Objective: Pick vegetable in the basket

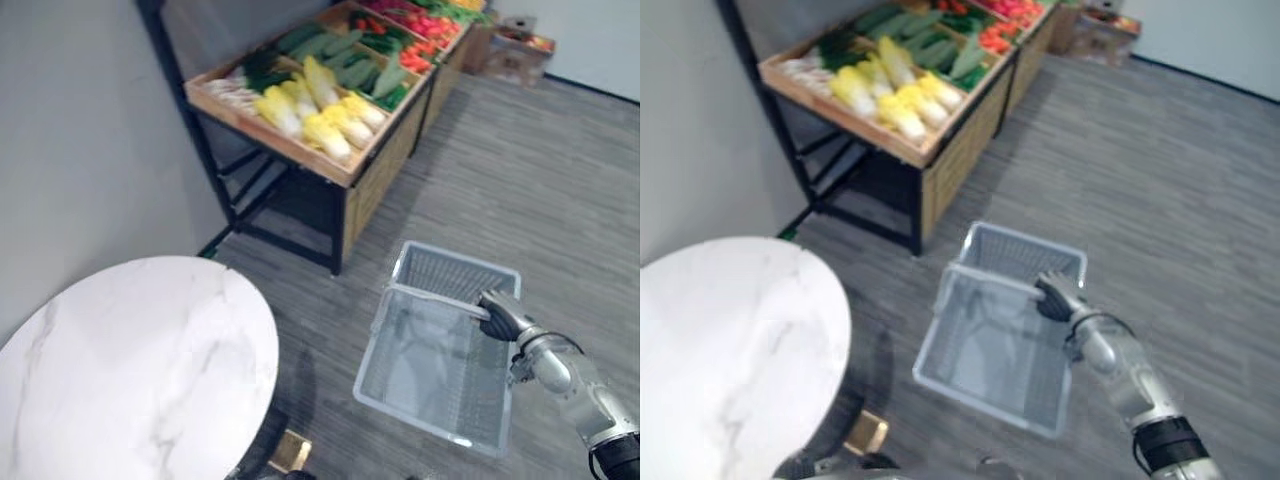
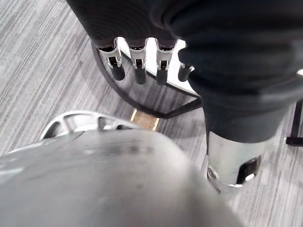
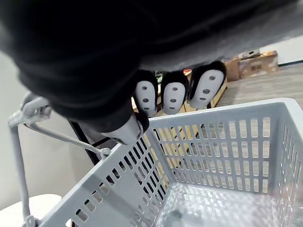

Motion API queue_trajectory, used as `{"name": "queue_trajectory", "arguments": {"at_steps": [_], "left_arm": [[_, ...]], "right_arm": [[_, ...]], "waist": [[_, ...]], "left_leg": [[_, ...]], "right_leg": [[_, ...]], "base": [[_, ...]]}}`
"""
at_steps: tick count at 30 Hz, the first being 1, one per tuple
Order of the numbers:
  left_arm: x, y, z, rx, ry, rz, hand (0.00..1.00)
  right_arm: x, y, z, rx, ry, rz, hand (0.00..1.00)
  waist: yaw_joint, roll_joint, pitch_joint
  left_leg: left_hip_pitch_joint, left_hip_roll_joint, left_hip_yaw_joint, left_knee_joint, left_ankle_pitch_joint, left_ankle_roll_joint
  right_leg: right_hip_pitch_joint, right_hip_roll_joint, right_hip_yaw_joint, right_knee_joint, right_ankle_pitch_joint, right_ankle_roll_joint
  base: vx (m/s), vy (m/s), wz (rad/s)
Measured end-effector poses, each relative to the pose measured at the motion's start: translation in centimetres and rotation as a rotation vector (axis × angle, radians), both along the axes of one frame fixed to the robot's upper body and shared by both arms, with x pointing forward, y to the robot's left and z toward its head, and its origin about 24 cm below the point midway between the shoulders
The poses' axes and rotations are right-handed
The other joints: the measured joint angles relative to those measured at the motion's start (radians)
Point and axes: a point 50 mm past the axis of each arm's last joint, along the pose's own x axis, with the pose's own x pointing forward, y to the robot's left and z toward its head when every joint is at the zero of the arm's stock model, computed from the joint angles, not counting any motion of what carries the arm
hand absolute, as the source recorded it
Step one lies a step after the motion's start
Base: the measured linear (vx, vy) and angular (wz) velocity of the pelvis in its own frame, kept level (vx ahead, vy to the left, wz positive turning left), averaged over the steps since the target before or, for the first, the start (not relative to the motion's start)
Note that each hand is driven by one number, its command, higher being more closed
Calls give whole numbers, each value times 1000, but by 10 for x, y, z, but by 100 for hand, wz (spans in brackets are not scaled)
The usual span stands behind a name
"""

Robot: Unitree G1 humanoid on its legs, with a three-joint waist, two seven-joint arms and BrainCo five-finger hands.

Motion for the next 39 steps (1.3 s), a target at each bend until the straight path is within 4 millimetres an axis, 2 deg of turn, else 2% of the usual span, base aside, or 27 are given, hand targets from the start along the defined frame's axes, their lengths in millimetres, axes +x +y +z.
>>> {"name": "queue_trajectory", "arguments": {"at_steps": [1,2,3,4,5,6,7,8,9,10,12,13,14,15,16,17,20,27,28,29,30,32,34,36,38,39], "left_arm": [[0,-4,-1,-7,0,-4,0],[-2,-8,-2,-14,5,-12,0],[-4,-9,-2,-16,7,-11,0],[-5,-9,-2,-17,3,-12,0],[-7,-10,-3,-18,1,-12,0],[-10,-12,-3,-22,4,-9,0],[-12,-12,-4,-24,9,-8,0],[-19,-15,-5,-29,19,-3,0],[-24,-16,-5,-30,30,-1,0],[-25,-16,-5,-30,31,0,0],[-26,-18,-6,-35,26,6,0],[-26,-20,-6,-39,24,6,0],[-25,-21,-6,-41,22,5,0],[-23,-18,-5,-29,11,4,0],[-18,-13,-3,-11,4,-11,0],[-18,-13,-3,-7,3,-14,0],[-15,-15,-3,5,0,-56,0],[-13,-17,-3,5,-6,-78,0],[-13,-18,-3,4,-4,-88,0],[-10,-20,-3,3,-7,-107,0],[-11,-16,-2,14,-2,-119,0],[-13,-14,-3,19,9,-128,0],[-11,-13,-2,23,8,-134,0],[-10,-13,-2,24,3,-133,0],[-6,-13,-1,25,-6,-137,0],[0,-13,0,26,-20,-142,0]], "right_arm": [[-2,-1,-3,-2,11,-4,100],[-11,-4,-12,-3,52,-18,100],[-13,-4,-14,-4,61,-18,100],[-15,-4,-16,-9,70,-14,100],[-15,-3,-16,-8,68,-12,100],[-14,-3,-16,-5,65,-13,100],[-14,-3,-15,-4,63,-11,100],[-11,0,-14,-1,54,0,100],[-10,0,-14,0,53,2,100],[-10,1,-14,-1,54,3,100],[-8,5,-16,-7,62,20,100],[-8,4,-16,-11,64,18,100],[-8,3,-17,-9,67,14,100],[-9,7,-20,6,75,20,100],[-8,8,-20,10,72,27,100],[-8,8,-19,11,70,30,100],[-8,8,-19,13,65,34,100],[-12,6,-22,16,79,23,100],[-13,5,-24,15,86,20,100],[-14,0,-24,14,89,-4,100],[-14,-3,-22,12,80,-20,100],[-14,-5,-22,4,73,-29,100],[-13,-4,-21,20,52,-51,100],[-13,-3,-20,35,33,-60,100],[-12,-5,-19,37,26,-68,100],[-10,-11,-15,41,0,-99,100]], "waist": [[-5,15,6],[-3,31,7],[-1,29,9],[4,30,10],[16,30,11],[29,30,11],[31,29,12],[32,30,11],[32,31,12],[33,32,12],[36,41,16],[36,49,18],[38,65,18],[38,45,25],[35,32,31],[36,30,30],[35,36,28],[35,40,26],[40,45,27],[44,55,43],[32,42,67],[23,27,77],[24,29,84],[24,29,86],[19,29,88],[17,21,95]], "left_leg": [[3,24,-2,25,1,-1],[9,80,-26,92,25,-20],[9,93,-45,121,42,-27],[4,105,-139,162,89,-33],[-18,89,-295,186,126,-46],[-35,47,-432,180,117,-72],[-38,10,-516,163,100,-93],[-37,-61,-664,111,75,-119],[-23,-125,-775,38,57,-128],[-20,-151,-825,2,52,-135],[-12,-219,-1003,-154,53,-138],[-10,-222,-1034,-184,65,-139],[-3,-227,-1055,-206,63,-116],[3,-246,-1031,-205,50,-119],[-2,-266,-997,-196,38,-102],[2,-275,-985,-196,35,-93],[22,-304,-948,-205,25,-63],[36,-316,-924,-219,13,-49],[46,-308,-925,-219,7,-48],[82,-294,-921,-224,-9,-39],[125,-305,-921,-234,-29,-27],[172,-324,-921,-237,-40,-10],[194,-326,-925,-238,-49,6],[189,-318,-932,-246,-50,8],[177,-309,-957,-254,-50,7],[186,-305,-987,-256,-69,-17]], "right_leg": [[14,17,-1,-12,5,-7],[36,42,15,-18,2,-13],[40,47,25,-18,0,-17],[48,49,65,-18,-1,-31],[48,47,119,-22,3,-42],[42,40,164,-24,5,-45],[32,37,198,-23,6,-46],[9,34,256,-20,8,-54],[-2,39,306,-20,19,-58],[-11,42,327,-17,21,-58],[-46,58,401,8,25,-63],[-53,64,412,13,25,-61],[-67,73,436,13,27,-49],[-62,56,449,1,36,-33],[-62,32,470,-22,62,-3],[-63,22,480,-27,67,4],[-67,-5,513,-34,76,18],[-104,-2,540,-5,84,36],[-125,8,539,41,80,41],[-232,28,538,302,49,29],[-309,22,533,530,53,18],[-349,-1,523,665,93,-33],[-379,-31,482,720,78,-46],[-396,-35,414,631,29,-49],[-390,-23,383,442,42,-32],[-376,-24,374,142,87,25]], "base": [[-171,-238,-17],[-145,-158,-16],[-177,-183,-45],[-156,-144,-83],[-148,-131,-120],[-102,-78,-119],[-59,-17,-135],[-20,17,-138],[-1,38,-133],[25,73,-113],[-4,113,-98],[-12,157,-79],[39,193,-64],[66,277,-65],[68,201,-46],[37,157,-34],[67,162,-31],[58,34,-25],[22,28,-38],[-51,39,-33],[-90,45,-19],[-51,68,3],[45,81,1],[153,39,11],[299,-79,38],[483,-221,67]]}}
